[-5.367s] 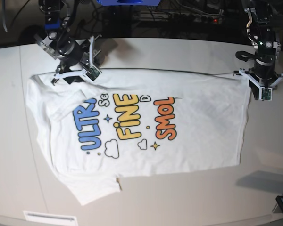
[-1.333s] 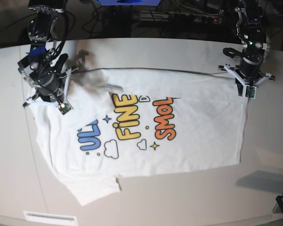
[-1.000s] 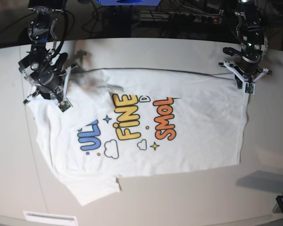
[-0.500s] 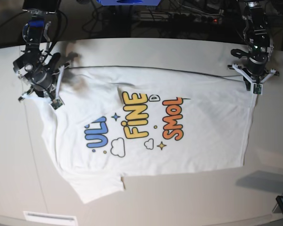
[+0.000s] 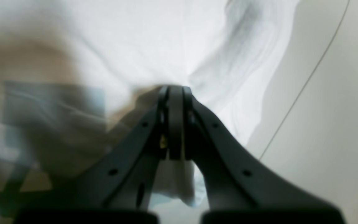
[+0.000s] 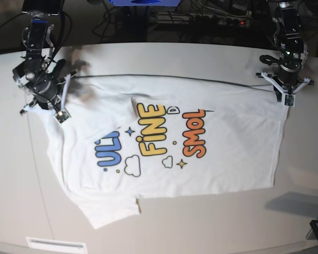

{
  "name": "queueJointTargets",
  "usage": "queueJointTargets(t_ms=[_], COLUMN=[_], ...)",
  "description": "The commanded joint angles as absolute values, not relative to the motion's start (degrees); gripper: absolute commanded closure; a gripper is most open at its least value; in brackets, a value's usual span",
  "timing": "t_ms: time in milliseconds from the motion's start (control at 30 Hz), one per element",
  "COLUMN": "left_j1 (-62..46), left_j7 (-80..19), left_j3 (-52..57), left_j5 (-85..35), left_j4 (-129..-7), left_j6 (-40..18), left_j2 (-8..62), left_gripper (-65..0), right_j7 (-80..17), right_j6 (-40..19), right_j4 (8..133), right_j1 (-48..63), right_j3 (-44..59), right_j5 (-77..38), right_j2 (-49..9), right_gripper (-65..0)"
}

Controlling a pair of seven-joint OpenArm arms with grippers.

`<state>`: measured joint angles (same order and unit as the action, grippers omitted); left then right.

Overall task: Fold the T-shirt properly
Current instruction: 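Hold the shirt edges with both grippers and adjust their positions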

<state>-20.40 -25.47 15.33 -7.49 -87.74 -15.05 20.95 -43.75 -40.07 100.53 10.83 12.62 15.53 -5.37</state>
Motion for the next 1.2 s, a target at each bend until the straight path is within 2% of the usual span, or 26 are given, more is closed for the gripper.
queueJointTargets(t_ms=[0,233,400,567,800,967,1167], left_j1=[-21.0,-22.9,-22.5,-19.1,-10.3,-9.5,-6.6], left_j7=[-26.9,-27.0,-31.9,-32.4,-40.0,-39.8,-39.8], left_j3=[15.7,16.0,16.0,19.1,24.0,24.8,24.6], left_j5=[-6.9,-7.1,-7.5,-7.6,-7.6,-7.6,-7.6], left_j4=[-89.6,-100.0,-106.1,-109.8,-108.8,-106.9,-99.0], left_j6=[-15.3,-15.3,-15.3,-15.3,-15.3,-15.3,-15.3], left_j2=[21.5,21.2,21.1,20.5,19.5,20.0,21.2], left_gripper=[0.0,0.0,0.0,0.0,0.0,0.0,0.0], right_j7=[-44.2,-44.0,-43.6,-42.3,-42.6,-47.1,-48.4], right_j6=[-40.0,-40.0,-40.0,-40.0,-40.0,-40.0,-40.0], right_j4=[102.6,111.0,111.7,111.8,111.4,111.3,106.7], right_j1=[10.7,11.0,10.1,6.8,1.8,-0.4,-4.7], right_j3=[12.8,12.4,12.4,12.4,12.4,12.4,12.4], right_j5=[16.4,16.3,16.3,16.2,16.2,16.2,16.2], right_j2=[-5.8,-5.4,-5.4,-5.6,-5.4,-5.3,-5.3], right_gripper=[-0.7,-0.9,-0.9,-0.9,-1.0,-4.9,-5.4])
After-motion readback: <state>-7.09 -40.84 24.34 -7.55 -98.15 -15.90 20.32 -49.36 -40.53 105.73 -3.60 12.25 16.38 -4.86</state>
